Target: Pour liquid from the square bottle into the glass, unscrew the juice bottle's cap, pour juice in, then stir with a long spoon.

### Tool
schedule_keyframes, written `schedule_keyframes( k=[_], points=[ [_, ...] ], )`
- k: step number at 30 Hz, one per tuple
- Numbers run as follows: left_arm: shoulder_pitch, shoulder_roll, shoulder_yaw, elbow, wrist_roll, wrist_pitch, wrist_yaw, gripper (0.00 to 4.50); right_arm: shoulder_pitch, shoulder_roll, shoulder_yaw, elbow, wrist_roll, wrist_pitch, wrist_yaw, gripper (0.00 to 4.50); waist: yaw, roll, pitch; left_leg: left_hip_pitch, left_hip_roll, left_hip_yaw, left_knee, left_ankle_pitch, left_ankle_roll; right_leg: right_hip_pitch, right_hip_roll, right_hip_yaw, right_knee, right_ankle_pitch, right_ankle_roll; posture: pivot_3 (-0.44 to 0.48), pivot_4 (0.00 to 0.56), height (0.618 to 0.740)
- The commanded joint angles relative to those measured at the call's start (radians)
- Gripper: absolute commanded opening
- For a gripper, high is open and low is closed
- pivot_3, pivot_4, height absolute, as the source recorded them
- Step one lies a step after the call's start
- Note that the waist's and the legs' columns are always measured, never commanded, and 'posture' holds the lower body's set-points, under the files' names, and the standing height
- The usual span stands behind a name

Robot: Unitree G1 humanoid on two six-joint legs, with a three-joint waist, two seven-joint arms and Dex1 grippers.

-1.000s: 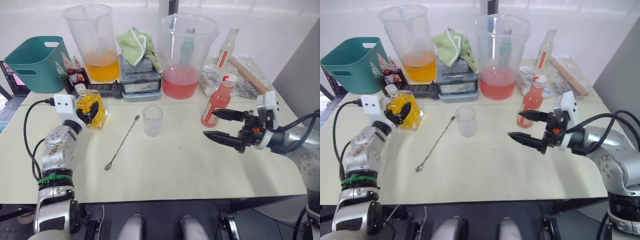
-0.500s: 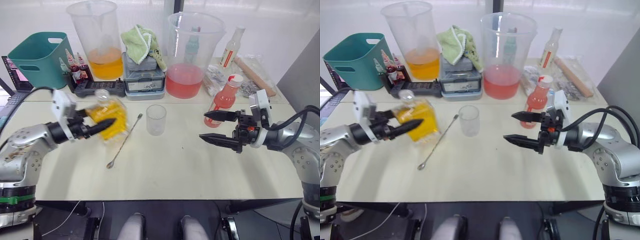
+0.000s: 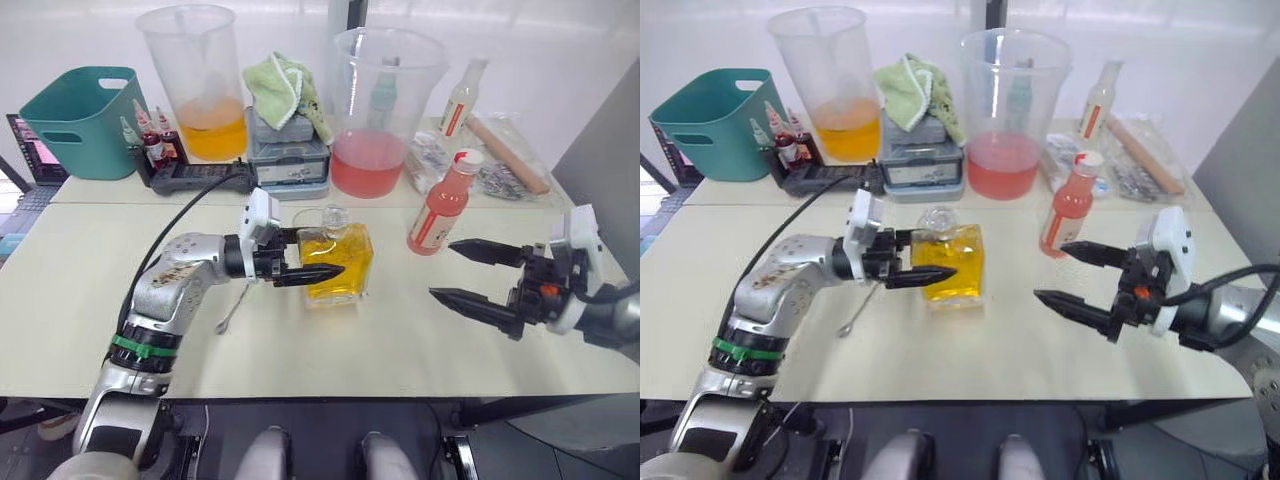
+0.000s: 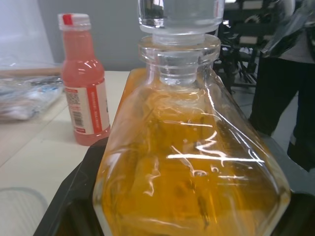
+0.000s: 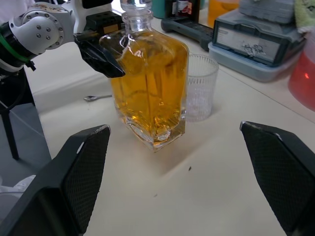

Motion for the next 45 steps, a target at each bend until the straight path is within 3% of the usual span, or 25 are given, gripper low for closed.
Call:
schedule_keyframes(
  k=[1, 11, 22, 24, 26, 34, 45],
  points=[
    [-0.049, -0.032, 0.01, 0.031, 0.002, -0.084, -0.069, 2.82, 0.065, 0.016, -0.104, -0.097, 0.07, 0.004, -0.076, 4.5, -0.004, 0.0, 0.0, 0.0, 0.0, 0.0, 0.0, 0.0, 0.0, 0.0, 0.0, 0.0, 0.0, 0.0, 0.0, 0.0, 0.15, 0.74],
    [-0.062, -0.047, -0.001, 0.16, 0.108, -0.193, -0.124, 2.82, 0.143, 0.016, -0.115, -0.164, 0.167, -0.029, -0.191, 4.5, -0.007, 0.0, 0.0, 0.002, 0.001, -0.002, 0.003, 0.0, 0.0, 0.004, 0.0, -0.001, 0.0, 0.0, 0.001, 0.0, 0.15, 0.74],
    [0.051, -0.028, 0.006, 0.164, 0.168, -0.256, -0.098, 2.82, 0.038, -0.019, -0.001, -0.086, 0.161, -0.062, -0.164, 4.5, -0.008, 0.0, 0.0, 0.003, 0.001, -0.003, 0.003, 0.0, 0.0, 0.006, 0.0, -0.001, -0.001, 0.0, 0.001, 0.0, 0.15, 0.74],
    [0.064, -0.014, 0.004, 0.16, 0.172, -0.247, -0.103, 3.85, 0.028, -0.022, 0.006, -0.082, 0.165, -0.067, -0.152, 4.5, -0.009, 0.0, 0.0, 0.004, 0.001, -0.003, 0.003, 0.0, 0.0, 0.007, 0.0, -0.001, -0.001, 0.0, 0.001, 0.0, 0.15, 0.74],
    [0.063, -0.003, 0.005, 0.145, 0.167, -0.222, -0.1, 4.45, 0.018, -0.025, 0.013, -0.071, 0.161, -0.07, -0.14, 4.5, -0.01, 0.0, 0.0, 0.005, 0.002, -0.002, 0.003, 0.0, 0.0, 0.007, 0.0, -0.001, -0.001, 0.0, 0.001, 0.0, 0.15, 0.74],
    [0.052, 0.072, -0.014, 0.028, 0.169, -0.117, -0.106, 4.48, 0.01, 0.001, 0.065, -0.062, 0.127, -0.105, -0.137, 4.5, -0.006, 0.001, 0.0, 0.005, 0.002, -0.002, 0.003, 0.0, 0.0, 0.007, 0.001, -0.001, -0.001, 0.0, 0.001, 0.0, 0.15, 0.74],
    [-0.027, 0.015, -0.059, 0.094, 0.243, -0.134, -0.048, 4.48, 0.014, 0.032, 0.099, -0.074, 0.101, -0.134, -0.161, 4.5, -0.008, 0.001, 0.0, 0.005, 0.002, -0.002, 0.003, 0.0, 0.0, 0.007, 0.001, -0.001, -0.001, 0.0, 0.001, 0.0, 0.15, 0.74]
  ],
)
